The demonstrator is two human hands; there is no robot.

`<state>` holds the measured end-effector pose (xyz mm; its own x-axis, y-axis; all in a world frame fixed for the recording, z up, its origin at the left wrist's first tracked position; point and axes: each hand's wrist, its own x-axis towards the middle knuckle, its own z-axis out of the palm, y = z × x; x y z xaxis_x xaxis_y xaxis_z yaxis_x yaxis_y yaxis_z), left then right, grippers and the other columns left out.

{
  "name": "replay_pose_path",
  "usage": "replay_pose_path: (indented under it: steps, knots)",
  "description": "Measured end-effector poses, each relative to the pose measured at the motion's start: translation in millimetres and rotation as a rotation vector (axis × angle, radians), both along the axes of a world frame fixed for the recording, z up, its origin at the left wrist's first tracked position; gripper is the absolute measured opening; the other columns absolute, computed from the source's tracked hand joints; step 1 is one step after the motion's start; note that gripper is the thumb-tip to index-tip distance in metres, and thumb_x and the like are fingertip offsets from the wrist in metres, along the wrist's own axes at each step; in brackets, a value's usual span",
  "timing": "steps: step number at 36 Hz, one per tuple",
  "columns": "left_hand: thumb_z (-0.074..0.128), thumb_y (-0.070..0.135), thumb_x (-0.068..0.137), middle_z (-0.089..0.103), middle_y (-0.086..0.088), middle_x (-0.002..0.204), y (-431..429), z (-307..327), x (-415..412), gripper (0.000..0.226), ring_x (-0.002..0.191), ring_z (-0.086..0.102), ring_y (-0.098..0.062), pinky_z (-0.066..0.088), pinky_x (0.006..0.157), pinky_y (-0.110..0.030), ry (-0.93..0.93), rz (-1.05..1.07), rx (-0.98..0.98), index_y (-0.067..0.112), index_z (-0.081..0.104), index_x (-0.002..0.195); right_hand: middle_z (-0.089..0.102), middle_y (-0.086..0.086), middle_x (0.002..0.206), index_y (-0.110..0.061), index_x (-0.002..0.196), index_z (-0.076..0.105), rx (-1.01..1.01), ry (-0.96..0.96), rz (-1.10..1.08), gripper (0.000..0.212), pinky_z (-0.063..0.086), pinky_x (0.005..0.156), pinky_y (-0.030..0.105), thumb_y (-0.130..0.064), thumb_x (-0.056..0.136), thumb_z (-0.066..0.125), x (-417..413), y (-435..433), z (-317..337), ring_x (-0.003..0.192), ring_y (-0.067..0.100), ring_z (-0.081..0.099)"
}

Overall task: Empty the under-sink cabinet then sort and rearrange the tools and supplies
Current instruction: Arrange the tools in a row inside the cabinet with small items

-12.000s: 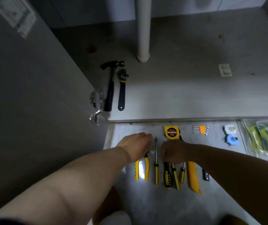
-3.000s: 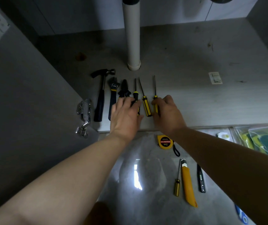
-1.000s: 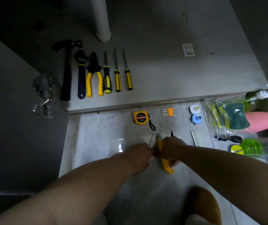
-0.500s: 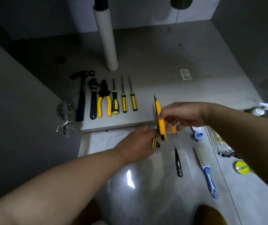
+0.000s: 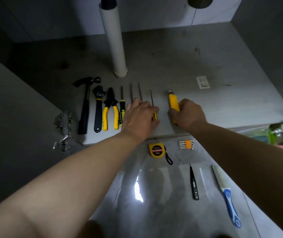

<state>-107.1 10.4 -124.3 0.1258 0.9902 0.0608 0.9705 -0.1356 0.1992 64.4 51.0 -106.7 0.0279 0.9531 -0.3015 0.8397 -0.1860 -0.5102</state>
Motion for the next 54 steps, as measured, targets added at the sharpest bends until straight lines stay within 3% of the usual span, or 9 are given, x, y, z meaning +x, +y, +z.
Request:
replay_pose_path:
  steps: [6,11,15,22,37,45,50,54]
  knots:
    - [0.064,0.054,0.088,0.06,0.005,0.123,-2,-8,-7,0.057,0.12,0.04,-0.025,0.032,0.097,-0.039,0.005,-0.031,-0.013,0.035,0.054,0.14,0.063,0.011,0.105,-0.013,0.114,0.059,0.041,-0.032,0.025,0.035,0.055,0.085,0.043,-0.043,0.096,0.061,-12,-1,-9,0.096,0.029,0.062]
    - [0.071,0.054,0.077,0.053,0.007,0.126,-10,-11,-21,0.068,0.123,0.036,-0.021,0.032,0.101,-0.036,-0.07,0.026,0.035,0.035,0.052,0.14,0.051,0.014,0.123,-0.013,0.126,0.051,0.164,-0.088,0.055,0.044,0.051,0.091,0.047,-0.039,0.093,0.063,-17,-7,-11,0.115,0.033,0.05]
    - [0.07,0.052,0.078,0.048,0.007,0.14,-13,-14,-33,0.068,0.132,0.03,-0.022,0.028,0.104,-0.036,-0.034,0.036,-0.028,0.037,0.05,0.142,0.056,0.013,0.116,-0.017,0.125,0.055,0.447,-0.233,0.27,0.042,0.048,0.087,0.043,-0.036,0.088,0.063,-19,-13,-9,0.11,0.032,0.048]
    - [0.069,0.042,0.087,0.052,0.007,0.144,-14,-11,-35,0.058,0.134,0.035,-0.025,0.033,0.105,-0.041,0.0,0.023,-0.018,0.033,0.055,0.142,0.065,0.005,0.112,-0.028,0.129,0.061,0.391,-0.386,0.498,0.044,0.034,0.083,0.04,-0.041,0.086,0.06,-32,-19,-16,0.111,0.032,0.047]
    - [0.071,0.044,0.086,0.057,0.007,0.136,-19,-12,-37,0.054,0.128,0.04,-0.024,0.032,0.1,-0.037,0.012,0.062,0.025,0.032,0.06,0.138,0.068,0.001,0.106,-0.02,0.123,0.066,0.418,-0.364,0.508,0.038,0.032,0.083,0.039,-0.036,0.089,0.06,-45,-24,-19,0.116,0.031,0.046]
    - [0.071,0.042,0.087,0.057,0.006,0.136,-20,-14,-39,0.058,0.128,0.04,-0.025,0.027,0.099,-0.036,0.004,0.066,0.017,0.034,0.055,0.141,0.066,0.001,0.111,-0.023,0.13,0.063,0.407,-0.286,0.511,0.043,0.035,0.086,0.041,-0.035,0.089,0.057,-45,-25,-17,0.118,0.031,0.046]
    - [0.074,0.04,0.083,0.055,0.004,0.135,-22,-14,-38,0.056,0.129,0.039,-0.025,0.03,0.101,-0.038,-0.045,0.065,0.034,0.033,0.059,0.137,0.055,0.011,0.113,-0.017,0.124,0.061,0.541,-0.26,0.356,0.042,0.04,0.082,0.04,-0.033,0.085,0.062,-26,-24,-15,0.106,0.03,0.048]
    - [0.073,0.042,0.083,0.052,0.004,0.137,-19,-10,-35,0.061,0.132,0.038,-0.024,0.034,0.105,-0.04,-0.054,0.033,0.042,0.033,0.055,0.141,0.046,0.014,0.113,-0.012,0.128,0.053,0.446,-0.267,0.254,0.051,0.049,0.078,0.042,-0.036,0.084,0.064,-10,-24,-16,0.102,0.032,0.048]
